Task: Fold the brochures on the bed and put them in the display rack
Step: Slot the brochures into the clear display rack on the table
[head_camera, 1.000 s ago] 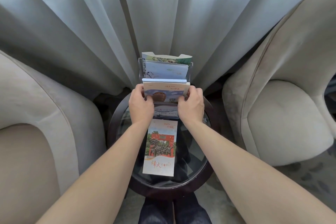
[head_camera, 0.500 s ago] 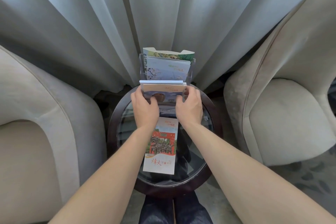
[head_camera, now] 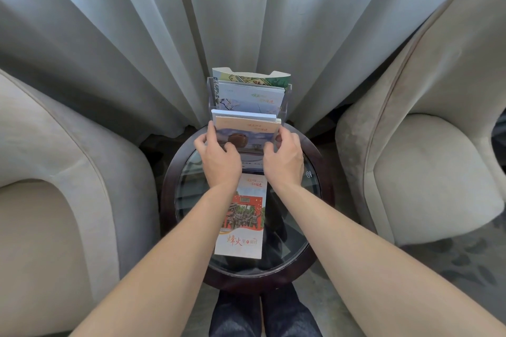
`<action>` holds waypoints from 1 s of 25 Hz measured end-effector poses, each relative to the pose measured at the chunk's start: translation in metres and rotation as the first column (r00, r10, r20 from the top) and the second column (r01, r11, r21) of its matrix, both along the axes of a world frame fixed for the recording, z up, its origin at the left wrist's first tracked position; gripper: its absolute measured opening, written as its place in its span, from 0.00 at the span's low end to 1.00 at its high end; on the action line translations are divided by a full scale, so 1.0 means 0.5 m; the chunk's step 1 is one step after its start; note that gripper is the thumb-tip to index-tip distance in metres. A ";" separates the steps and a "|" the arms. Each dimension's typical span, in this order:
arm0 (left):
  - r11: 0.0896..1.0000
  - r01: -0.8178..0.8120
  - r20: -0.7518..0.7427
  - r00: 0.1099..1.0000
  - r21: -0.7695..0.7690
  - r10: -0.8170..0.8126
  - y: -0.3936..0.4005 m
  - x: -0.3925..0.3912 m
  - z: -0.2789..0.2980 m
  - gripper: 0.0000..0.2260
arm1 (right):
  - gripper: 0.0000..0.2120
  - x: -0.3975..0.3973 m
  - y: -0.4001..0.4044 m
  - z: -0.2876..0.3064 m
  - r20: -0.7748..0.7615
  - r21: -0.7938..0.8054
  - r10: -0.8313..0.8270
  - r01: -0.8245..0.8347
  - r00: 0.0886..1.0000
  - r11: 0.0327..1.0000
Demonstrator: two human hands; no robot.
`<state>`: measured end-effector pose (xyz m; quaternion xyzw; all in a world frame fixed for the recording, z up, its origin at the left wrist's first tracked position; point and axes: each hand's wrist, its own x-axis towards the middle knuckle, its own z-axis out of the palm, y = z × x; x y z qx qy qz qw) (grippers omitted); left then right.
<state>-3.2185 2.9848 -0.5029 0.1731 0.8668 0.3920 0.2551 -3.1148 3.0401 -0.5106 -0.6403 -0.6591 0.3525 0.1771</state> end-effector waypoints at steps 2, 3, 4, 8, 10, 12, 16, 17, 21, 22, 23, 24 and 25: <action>1.000 0.013 -0.016 1.000 0.004 -0.013 0.001 -0.003 0.002 0.24 | 0.16 -0.007 0.001 0.007 -0.014 0.010 -0.012 0.012 1.000 1.000; 1.000 0.014 -0.022 1.000 -0.002 -0.014 0.002 -0.004 0.003 0.23 | 0.15 -0.012 0.004 0.011 -0.017 0.018 -0.020 0.021 1.000 1.000; 1.000 0.013 -0.026 1.000 -0.010 -0.014 0.004 -0.006 0.002 0.22 | 0.15 -0.016 0.006 0.015 -0.020 0.022 -0.028 0.029 0.999 0.999; 0.999 0.045 -0.039 0.998 -0.019 -0.046 0.009 -0.012 0.004 0.19 | 0.15 -0.014 0.019 0.025 -0.011 0.028 -0.040 0.041 0.999 0.999; 0.998 0.057 -0.033 0.998 -0.019 -0.058 0.013 -0.015 0.005 0.19 | 0.16 -0.006 0.023 0.024 0.004 0.027 -0.046 0.046 0.999 0.999; 0.998 0.064 -0.013 0.998 -0.009 -0.064 0.012 -0.012 0.004 0.21 | 0.16 -0.004 0.022 0.025 0.012 0.020 -0.046 0.045 0.999 0.999; 0.999 -0.030 0.102 0.994 -0.011 0.031 0.004 0.010 0.002 0.28 | 0.24 -0.007 0.013 0.021 0.013 -0.042 -0.095 0.095 0.995 0.995; 0.999 -0.038 0.116 0.992 -0.013 0.039 0.002 0.015 0.000 0.28 | 0.25 -0.006 0.009 0.019 0.000 -0.059 -0.117 0.117 0.993 0.991; 1.000 -0.009 0.128 0.992 -0.029 0.013 -0.004 0.015 -0.002 0.28 | 0.23 -0.002 -0.002 0.014 -0.042 -0.082 -0.153 0.149 0.987 0.985; 0.999 -0.026 0.134 0.991 -0.033 0.030 -0.004 0.014 -0.002 0.28 | 0.21 -0.002 -0.004 0.014 -0.057 -0.079 -0.182 0.177 0.982 0.981; 0.998 -0.051 0.136 0.989 -0.040 0.056 -0.002 0.015 -0.002 0.27 | 0.17 -0.004 -0.006 0.015 -0.069 -0.074 -0.212 0.207 0.975 0.976; 0.996 -0.074 0.134 0.988 -0.051 0.080 0.000 0.017 -0.002 0.25 | 0.15 -0.006 -0.008 0.017 -0.071 -0.074 -0.230 0.224 0.971 0.972; 0.994 -0.084 0.130 0.987 -0.067 0.092 0.001 0.020 -0.002 0.23 | 0.13 -0.007 -0.011 0.017 -0.066 -0.079 -0.227 0.221 0.972 0.972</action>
